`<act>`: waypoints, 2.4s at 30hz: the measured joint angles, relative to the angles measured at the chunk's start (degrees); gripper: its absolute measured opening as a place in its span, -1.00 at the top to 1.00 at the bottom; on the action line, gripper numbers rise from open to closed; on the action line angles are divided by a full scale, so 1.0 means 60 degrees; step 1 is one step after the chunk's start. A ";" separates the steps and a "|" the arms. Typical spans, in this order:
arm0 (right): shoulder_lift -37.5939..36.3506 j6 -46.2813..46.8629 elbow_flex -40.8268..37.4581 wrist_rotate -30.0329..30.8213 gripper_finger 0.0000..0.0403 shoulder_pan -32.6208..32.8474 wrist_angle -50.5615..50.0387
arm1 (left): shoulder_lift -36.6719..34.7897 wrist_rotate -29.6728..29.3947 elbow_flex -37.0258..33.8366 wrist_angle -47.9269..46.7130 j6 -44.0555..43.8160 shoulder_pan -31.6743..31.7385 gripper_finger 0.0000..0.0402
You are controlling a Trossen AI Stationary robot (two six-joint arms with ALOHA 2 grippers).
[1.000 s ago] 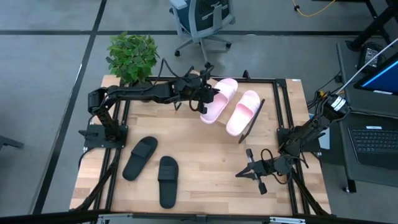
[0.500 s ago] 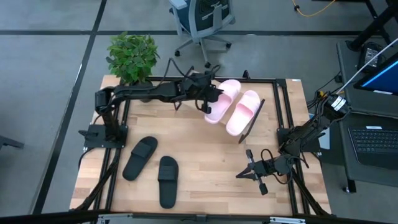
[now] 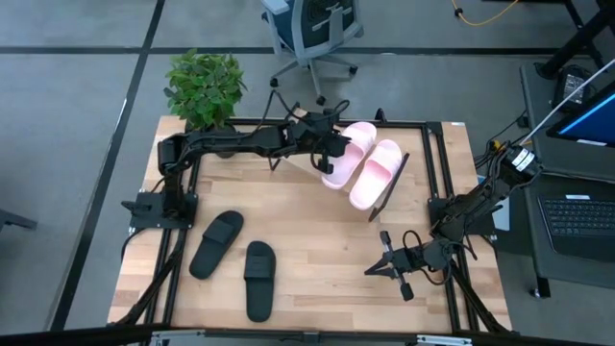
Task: Pick and place slides into the shelf
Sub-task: Put the pink slide on the shelf
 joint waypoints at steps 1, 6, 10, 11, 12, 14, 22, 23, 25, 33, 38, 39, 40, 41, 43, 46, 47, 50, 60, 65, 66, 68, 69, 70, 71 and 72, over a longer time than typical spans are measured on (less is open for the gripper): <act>0.0000 0.0000 0.0000 0.0004 0.98 0.0000 0.0007 | 0.0000 0.0008 0.0000 0.0019 -0.0068 -0.0006 1.00; 0.0000 -0.0004 0.0000 0.0000 0.98 0.0000 0.0007 | 0.0082 0.0043 0.0008 0.0044 -0.0079 -0.0055 1.00; 0.0000 -0.0004 0.0000 0.0000 0.98 0.0000 0.0007 | 0.0221 0.0114 -0.0007 -0.0019 -0.0042 -0.0090 1.00; 0.0000 -0.0004 0.0000 0.0000 0.98 0.0000 0.0009 | 0.0274 0.0107 0.0000 0.0122 -0.0029 -0.0117 1.00; 0.0000 -0.0004 0.0000 0.0000 0.98 0.0000 0.0009 | 0.0298 0.0105 0.0004 0.0117 -0.0034 -0.0124 1.00; 0.0000 -0.0004 0.0000 0.0000 0.98 0.0000 0.0011 | 0.0306 0.0111 0.0004 0.0058 -0.0034 -0.0124 1.00; 0.0000 -0.0007 0.0000 0.0000 0.98 0.0000 0.0015 | 0.0306 0.0095 0.0004 0.0231 -0.0039 -0.0213 1.00; 0.0000 -0.0007 0.0000 0.0000 0.98 0.0000 0.0015 | 0.0306 0.0085 0.0004 0.0224 -0.0036 -0.0221 1.00; 0.0000 -0.0007 0.0000 0.0000 0.98 0.0000 0.0015 | 0.0306 0.0108 0.0004 0.0202 -0.0039 -0.0229 1.00; 0.0000 -0.0007 0.0000 0.0000 0.98 0.0001 0.0011 | 0.0306 0.0330 0.0004 0.0129 -0.0039 -0.0259 0.94; 0.0000 -0.0007 0.0000 0.0000 0.98 0.0000 0.0011 | 0.0306 0.0335 0.0000 0.0104 -0.0043 -0.0259 0.93; 0.0000 -0.0007 0.0000 0.0000 0.98 0.0000 0.0011 | 0.0306 0.0333 0.0000 0.0104 -0.0043 -0.0259 0.93; 0.0000 -0.0007 0.0000 0.0000 0.98 0.0000 0.0011 | 0.0306 0.0333 0.0000 0.0104 -0.0044 -0.0259 0.93; 0.0000 -0.0008 0.0000 -0.0001 0.98 0.0001 0.0011 | 0.0306 0.0331 0.0000 0.0104 -0.0045 -0.0259 0.93; 0.0000 -0.0007 0.0000 -0.0001 0.98 0.0000 0.0011 | 0.0306 0.0326 0.0000 0.0104 -0.0047 -0.0259 0.93; 0.0000 -0.0007 0.0000 0.0000 0.98 0.0000 0.0011 | 0.0306 0.0322 0.0000 0.0076 -0.0047 -0.0259 0.92; 0.0000 -0.0007 0.0000 0.0000 0.98 0.0000 0.0007 | 0.0306 0.0322 0.0000 0.0072 -0.0049 -0.0261 0.92; 0.0000 -0.0007 0.0000 0.0000 0.98 0.0000 0.0007 | 0.0302 0.0318 0.0000 0.0072 -0.0050 -0.0262 0.92; 0.0000 0.0022 -0.0004 -0.0004 0.98 0.0001 0.0007 | 0.0302 0.0431 -0.0004 -0.0038 -0.0034 -0.0300 0.92; 0.0000 0.0025 -0.0006 -0.0004 0.98 0.0003 0.0007 | 0.0302 0.0442 -0.0004 -0.0038 -0.0031 -0.0302 0.92; 0.0000 0.0025 -0.0007 -0.0004 0.98 0.0001 0.0007 | 0.0302 0.0446 -0.0004 -0.0041 -0.0028 -0.0302 0.92; 0.0000 0.0025 -0.0011 -0.0005 0.98 0.0004 0.0007 | 0.0302 0.0451 -0.0004 -0.0048 -0.0028 -0.0302 0.92; 0.0000 0.0032 -0.0011 -0.0005 0.98 0.0004 0.0007 | 0.0302 0.0454 -0.0004 -0.0057 -0.0028 -0.0302 0.92; 0.0000 0.0048 -0.0011 -0.0007 0.98 0.0003 0.0007 | 0.0302 0.0457 -0.0004 -0.0064 -0.0028 -0.0302 0.92; 0.0000 0.0074 -0.0011 -0.0007 0.98 0.0003 0.0007 | 0.0302 0.0460 -0.0004 -0.0067 -0.0028 -0.0302 0.92; 0.0000 0.0142 -0.0011 -0.0011 0.98 0.0000 0.0007 | 0.0302 0.0464 -0.0004 -0.0067 -0.0025 -0.0302 0.91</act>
